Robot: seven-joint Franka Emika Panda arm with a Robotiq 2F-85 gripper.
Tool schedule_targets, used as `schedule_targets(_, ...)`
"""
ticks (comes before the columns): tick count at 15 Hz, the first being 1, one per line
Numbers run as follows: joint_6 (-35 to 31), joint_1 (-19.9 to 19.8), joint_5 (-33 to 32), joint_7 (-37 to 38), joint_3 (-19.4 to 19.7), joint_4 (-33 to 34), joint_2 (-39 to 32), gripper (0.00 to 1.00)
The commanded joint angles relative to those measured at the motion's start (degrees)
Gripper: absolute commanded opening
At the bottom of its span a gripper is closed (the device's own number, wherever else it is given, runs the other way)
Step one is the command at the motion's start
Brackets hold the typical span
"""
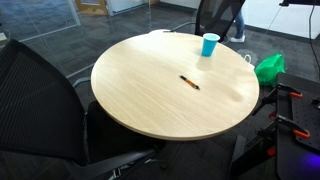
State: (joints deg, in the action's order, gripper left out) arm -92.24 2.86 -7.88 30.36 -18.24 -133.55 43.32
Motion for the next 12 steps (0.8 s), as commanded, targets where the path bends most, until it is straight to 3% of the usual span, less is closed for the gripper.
schedule_targets(1,0.3,-1.9,-2.6,-3.6,3.3,3.2,-1.1,1.00)
schedule_targets(5,-0.7,-3.0,-4.0,-8.9,8.1,5.8,-3.6,1.00)
schedule_targets(12,-8.4,-4.1,-4.0,-19.5,15.5,9.2,-10.1,1.00)
